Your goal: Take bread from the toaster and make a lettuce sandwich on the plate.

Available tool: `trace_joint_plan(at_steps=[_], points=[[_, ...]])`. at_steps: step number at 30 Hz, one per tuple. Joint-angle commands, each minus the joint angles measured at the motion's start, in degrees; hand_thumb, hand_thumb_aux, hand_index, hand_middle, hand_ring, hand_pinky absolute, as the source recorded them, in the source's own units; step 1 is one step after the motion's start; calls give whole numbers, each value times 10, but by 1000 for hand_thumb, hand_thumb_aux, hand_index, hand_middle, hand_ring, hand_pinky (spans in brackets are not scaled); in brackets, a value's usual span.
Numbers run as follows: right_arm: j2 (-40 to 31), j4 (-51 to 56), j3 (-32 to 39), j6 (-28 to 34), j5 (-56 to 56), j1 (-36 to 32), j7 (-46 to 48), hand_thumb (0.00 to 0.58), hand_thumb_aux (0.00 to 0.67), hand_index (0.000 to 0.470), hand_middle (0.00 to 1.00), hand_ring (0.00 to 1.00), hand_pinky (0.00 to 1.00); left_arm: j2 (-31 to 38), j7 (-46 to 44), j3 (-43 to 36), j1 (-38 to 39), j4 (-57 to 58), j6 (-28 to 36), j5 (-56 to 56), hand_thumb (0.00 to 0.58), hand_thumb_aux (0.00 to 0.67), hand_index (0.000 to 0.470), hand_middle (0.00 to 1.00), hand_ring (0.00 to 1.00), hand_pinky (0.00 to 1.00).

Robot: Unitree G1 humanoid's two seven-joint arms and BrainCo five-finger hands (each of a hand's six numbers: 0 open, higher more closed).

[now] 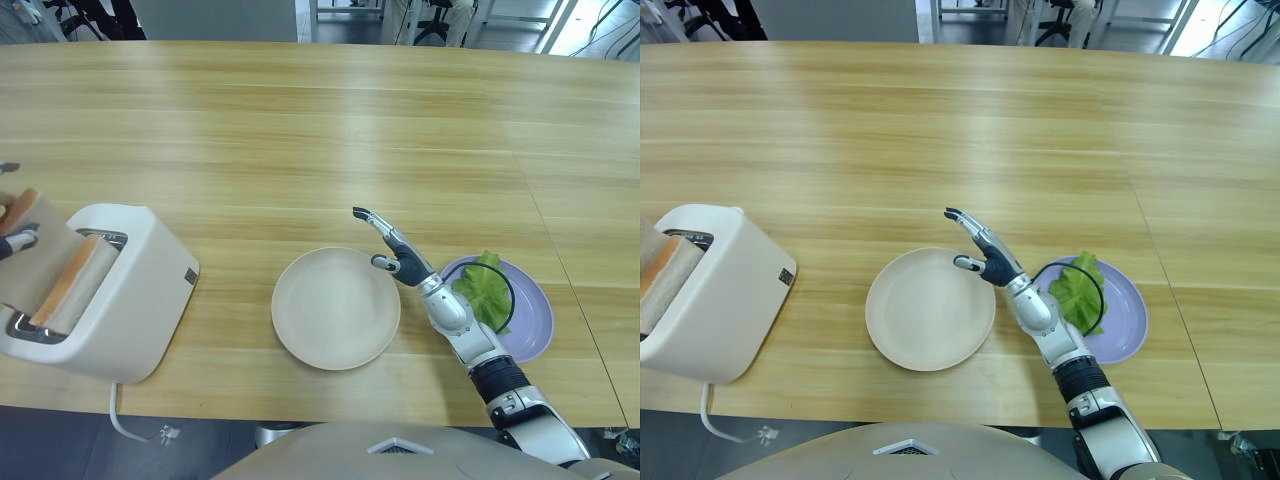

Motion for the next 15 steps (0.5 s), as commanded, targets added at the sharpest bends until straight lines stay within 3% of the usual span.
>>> trace_joint_plan(at_steps=[1,15], points=[[0,5,1,0,-7,-1,-2,0,0,0,0,0,0,12,22,22,-19,-4,-11,21,580,670,460,0,0,0],[8,15,6,-1,-12,-5,-9,0,0,0,0,0,0,41,64,21,-76,8,-39,48,580,670,460,0,0,0]])
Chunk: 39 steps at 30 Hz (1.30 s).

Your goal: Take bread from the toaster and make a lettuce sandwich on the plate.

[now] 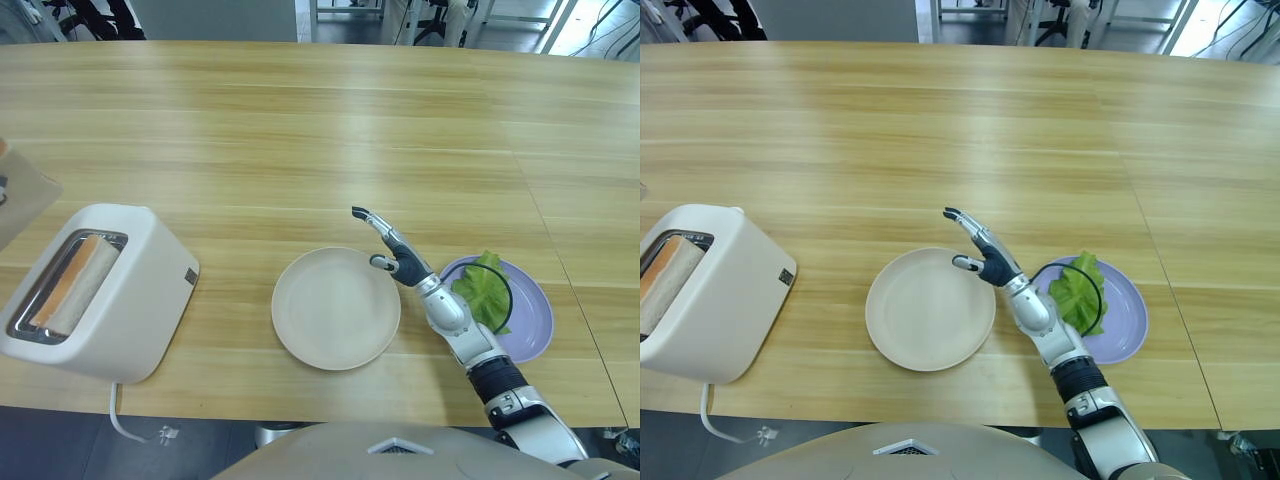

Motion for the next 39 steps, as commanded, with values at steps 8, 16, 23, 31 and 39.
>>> trace_joint_plan(at_steps=[8,16,23,31,39], points=[[-3,19,-1,-8,-9,-17,-6,0,0,0,0,0,0,73,59,-145,-159,16,-34,-23,580,670,460,0,0,0],[-72,-15,-82,-11,22,-48,-20,0,0,0,0,0,0,57,39,-369,-381,53,-43,-75,580,670,460,0,0,0],[-144,-36,-177,-5,40,-58,-51,0,0,0,0,0,0,-43,-66,-522,-521,78,-51,-163,580,670,460,0,0,0],[-172,-68,-237,-11,40,-55,-78,0,0,0,0,0,0,-178,-218,-667,-552,96,-30,-239,580,670,460,0,0,0],[-168,-81,-233,-7,25,-54,-76,0,0,0,0,0,0,-266,-313,-750,-538,159,-6,-258,580,670,460,0,0,0]])
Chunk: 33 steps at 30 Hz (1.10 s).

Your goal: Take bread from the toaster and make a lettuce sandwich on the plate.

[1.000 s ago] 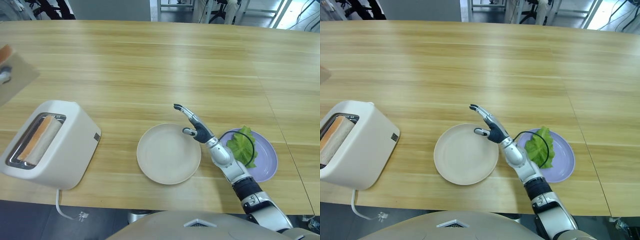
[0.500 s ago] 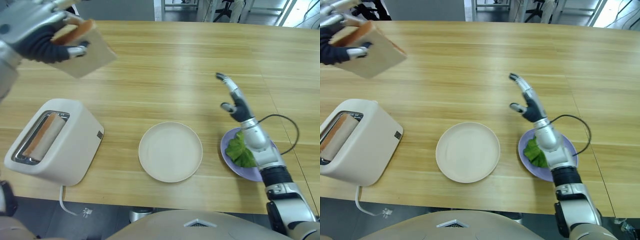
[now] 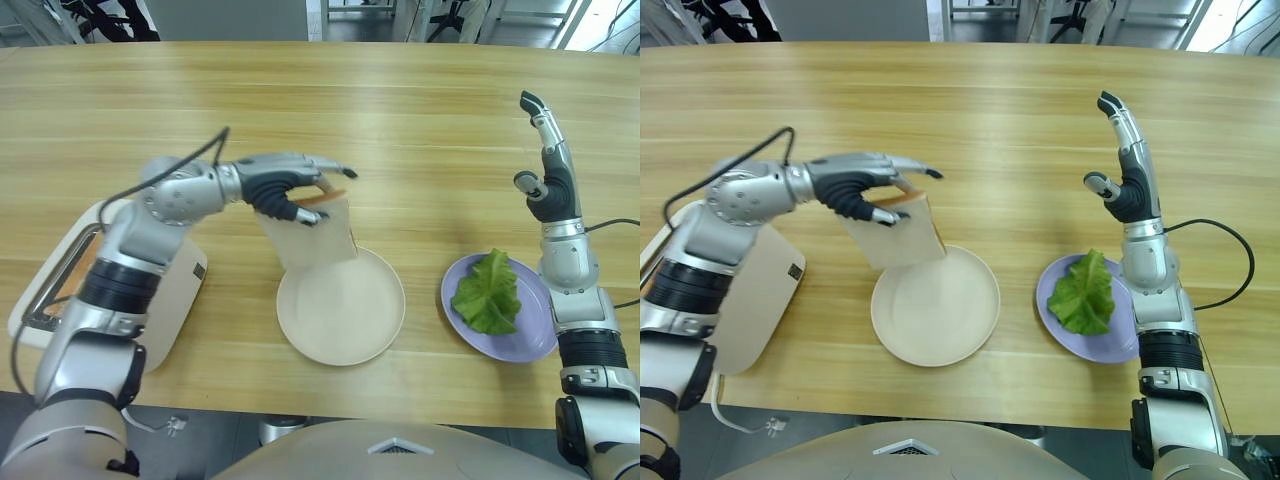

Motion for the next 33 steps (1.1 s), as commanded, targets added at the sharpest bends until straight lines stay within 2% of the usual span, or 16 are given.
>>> trace_joint_plan(at_steps=[1,16,25,26,27,28,33], points=[[0,-7,3,1,-9,2,1,0,0,0,0,0,0,-26,-39,-38,10,45,10,3,580,670,460,0,0,0],[5,12,22,-3,-16,-10,-1,0,0,0,0,0,0,-115,-113,-103,34,154,14,13,580,670,460,0,0,0],[6,17,26,-5,-18,-11,2,0,0,0,0,0,0,-150,-53,-117,19,216,-9,82,580,670,460,0,0,0],[7,18,27,-6,-18,-11,2,0,0,0,0,0,0,-153,-42,-117,16,224,-14,92,541,497,341,0,0,0],[7,18,28,-6,-19,-11,2,0,0,0,0,0,0,-155,-28,-117,12,231,-21,102,331,231,159,0,0,0],[7,19,28,-7,-19,-11,2,0,0,0,0,0,0,-157,-15,-117,8,237,-26,111,0,0,0,0,0,0],[7,21,32,-8,-19,-9,2,0,0,0,0,0,0,-162,53,-111,-12,259,-54,149,0,0,0,0,0,0]])
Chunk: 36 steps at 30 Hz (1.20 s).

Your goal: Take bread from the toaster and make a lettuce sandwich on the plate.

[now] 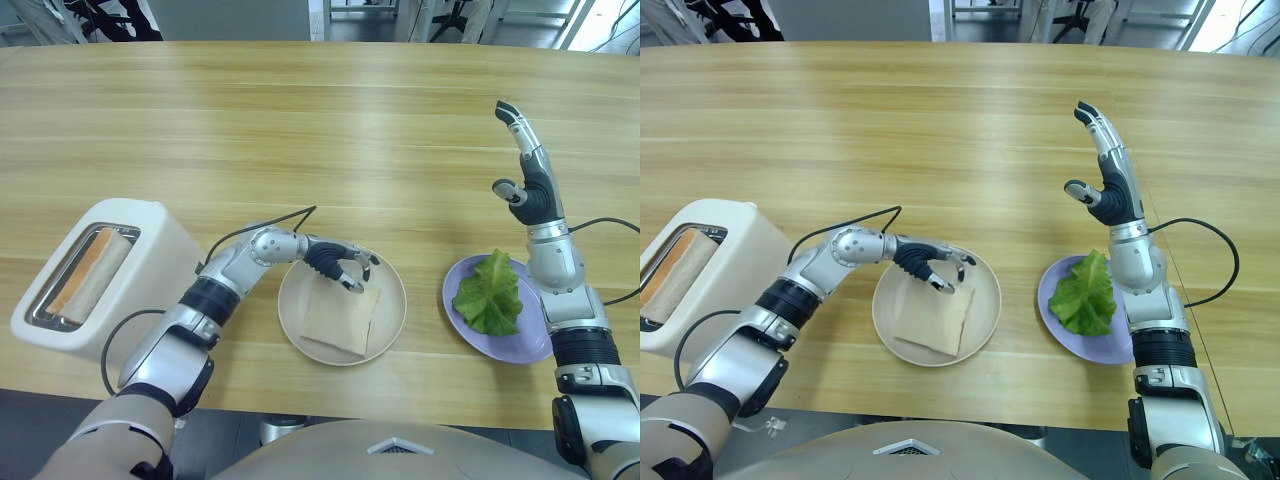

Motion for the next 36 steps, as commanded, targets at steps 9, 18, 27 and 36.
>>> trace_joint_plan(at_steps=[9,18,27,36], points=[[-1,9,7,-1,-1,-3,5,0,0,0,0,0,0,-11,131,51,-26,-9,6,22,0,0,0,0,0,0],[-79,-3,2,22,-27,17,48,0,0,0,0,0,0,4,264,214,-22,-59,103,-44,0,0,0,0,0,0],[-221,-68,2,86,12,154,225,0,0,0,0,0,0,24,284,309,78,-190,136,-119,0,0,0,0,0,0],[-279,-176,-43,219,87,278,366,0,0,0,0,0,0,25,295,309,112,-218,138,-115,0,0,0,0,0,0]])
